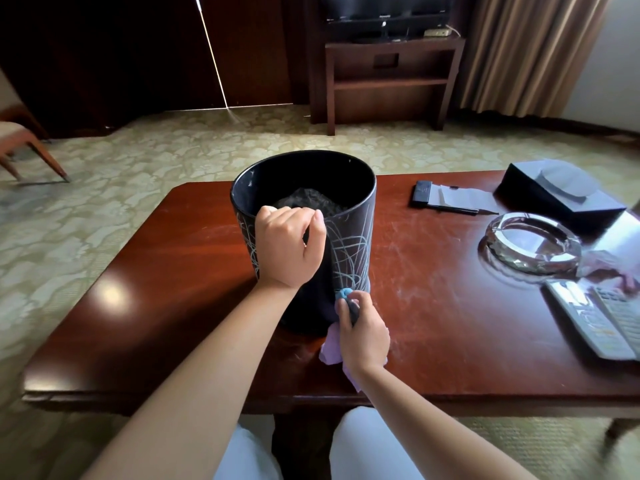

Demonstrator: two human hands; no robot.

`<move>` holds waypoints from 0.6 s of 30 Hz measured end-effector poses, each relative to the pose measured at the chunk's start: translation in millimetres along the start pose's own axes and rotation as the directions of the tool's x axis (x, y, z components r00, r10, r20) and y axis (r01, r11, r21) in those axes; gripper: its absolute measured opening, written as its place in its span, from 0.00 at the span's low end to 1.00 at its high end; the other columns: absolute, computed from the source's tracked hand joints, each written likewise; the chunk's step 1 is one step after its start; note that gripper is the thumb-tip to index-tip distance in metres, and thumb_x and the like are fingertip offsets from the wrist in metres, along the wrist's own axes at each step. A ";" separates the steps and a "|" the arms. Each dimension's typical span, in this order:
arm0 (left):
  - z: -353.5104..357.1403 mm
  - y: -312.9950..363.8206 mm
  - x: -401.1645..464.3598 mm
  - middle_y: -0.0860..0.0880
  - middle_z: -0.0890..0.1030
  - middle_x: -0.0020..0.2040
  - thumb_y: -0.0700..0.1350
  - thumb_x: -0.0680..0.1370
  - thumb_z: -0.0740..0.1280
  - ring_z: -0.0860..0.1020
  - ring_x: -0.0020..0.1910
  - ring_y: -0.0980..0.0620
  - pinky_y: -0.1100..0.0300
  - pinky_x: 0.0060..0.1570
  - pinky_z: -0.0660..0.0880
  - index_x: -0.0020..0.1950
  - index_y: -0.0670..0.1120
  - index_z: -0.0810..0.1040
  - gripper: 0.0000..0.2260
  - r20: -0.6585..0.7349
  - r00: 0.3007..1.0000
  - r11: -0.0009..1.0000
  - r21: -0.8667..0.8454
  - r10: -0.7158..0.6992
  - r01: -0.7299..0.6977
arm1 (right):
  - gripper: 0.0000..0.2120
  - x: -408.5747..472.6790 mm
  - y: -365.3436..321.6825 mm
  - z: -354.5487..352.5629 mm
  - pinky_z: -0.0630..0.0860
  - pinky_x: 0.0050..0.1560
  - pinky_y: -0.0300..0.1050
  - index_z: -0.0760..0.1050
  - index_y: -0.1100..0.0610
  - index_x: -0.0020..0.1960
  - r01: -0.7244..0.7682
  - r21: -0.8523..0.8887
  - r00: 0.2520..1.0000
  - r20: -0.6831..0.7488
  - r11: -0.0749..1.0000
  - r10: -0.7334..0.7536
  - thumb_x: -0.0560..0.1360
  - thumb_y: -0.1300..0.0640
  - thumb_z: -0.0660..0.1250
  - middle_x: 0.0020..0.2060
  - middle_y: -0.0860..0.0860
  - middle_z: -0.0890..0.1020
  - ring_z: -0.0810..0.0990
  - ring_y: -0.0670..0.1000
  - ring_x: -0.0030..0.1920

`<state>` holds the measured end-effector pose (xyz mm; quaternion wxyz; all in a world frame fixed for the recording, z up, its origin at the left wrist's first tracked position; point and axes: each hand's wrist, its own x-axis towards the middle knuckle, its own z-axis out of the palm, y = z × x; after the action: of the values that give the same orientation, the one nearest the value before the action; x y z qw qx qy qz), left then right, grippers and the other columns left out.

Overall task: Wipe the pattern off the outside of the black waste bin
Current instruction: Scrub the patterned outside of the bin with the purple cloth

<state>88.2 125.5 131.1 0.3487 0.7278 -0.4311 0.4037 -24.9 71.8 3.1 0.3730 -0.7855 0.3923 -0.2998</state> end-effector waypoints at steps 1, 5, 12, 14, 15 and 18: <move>-0.2 0.2 0.1 0.48 0.71 0.23 0.45 0.79 0.52 0.71 0.25 0.46 0.53 0.34 0.61 0.29 0.41 0.72 0.21 0.001 1.000 1.000 -0.002 0.000 0.000 | 0.07 -0.3 4.3 2.6 0.64 0.38 0.40 0.73 0.52 0.51 -0.014 -0.031 0.999 0.031 0.999 0.014 0.77 0.49 0.62 0.44 0.48 0.83 0.80 0.53 0.43; -0.5 0.9 0.0 0.48 0.71 0.23 0.46 0.79 0.52 0.71 0.25 0.47 0.53 0.34 0.61 0.28 0.41 0.72 0.21 0.006 1.000 1.000 -0.007 0.000 0.000 | 0.05 -1.3 14.4 6.1 0.65 0.38 0.39 0.74 0.52 0.49 -0.046 -0.039 0.996 0.074 0.998 0.049 0.77 0.51 0.64 0.45 0.48 0.83 0.80 0.51 0.44; -0.7 1.7 0.4 0.48 0.70 0.23 0.45 0.78 0.53 0.70 0.25 0.46 0.53 0.34 0.60 0.28 0.42 0.71 0.20 -0.005 1.000 1.000 0.005 0.002 -0.002 | 0.07 -1.5 -13.4 0.3 0.66 0.39 0.38 0.72 0.51 0.50 -0.031 0.141 1.000 0.002 0.989 0.031 0.78 0.48 0.61 0.39 0.42 0.77 0.74 0.44 0.38; -1.2 1.4 0.6 0.48 0.70 0.24 0.45 0.79 0.52 0.70 0.25 0.46 0.53 0.34 0.61 0.29 0.42 0.71 0.20 0.005 1.000 1.000 -0.004 0.001 -0.001 | 0.07 -2.9 -6.1 1.3 0.66 0.38 0.41 0.70 0.51 0.47 -0.106 0.085 0.991 0.086 0.991 0.099 0.78 0.48 0.60 0.37 0.43 0.77 0.75 0.48 0.38; -1.5 1.3 0.5 0.48 0.71 0.24 0.46 0.79 0.52 0.71 0.25 0.46 0.53 0.34 0.61 0.29 0.42 0.72 0.21 0.012 1.000 1.000 -0.008 0.000 0.000 | 0.07 -3.6 -2.4 1.2 0.66 0.38 0.41 0.70 0.51 0.47 -0.129 0.058 0.986 0.113 0.990 0.122 0.79 0.48 0.59 0.38 0.44 0.78 0.75 0.49 0.39; -1.2 0.8 0.4 0.48 0.72 0.24 0.46 0.79 0.51 0.72 0.25 0.46 0.52 0.34 0.63 0.29 0.41 0.73 0.22 0.017 1.000 1.000 -0.013 -0.010 0.011 | 0.07 -3.3 -6.0 -0.9 0.66 0.37 0.41 0.72 0.53 0.46 -0.089 0.091 0.995 0.055 0.992 0.084 0.78 0.50 0.62 0.39 0.45 0.79 0.75 0.49 0.39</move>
<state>87.2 126.0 132.1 0.3520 0.7310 -0.4328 0.3929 -24.9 76.8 7.9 0.4322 -0.7568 0.4019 -0.2811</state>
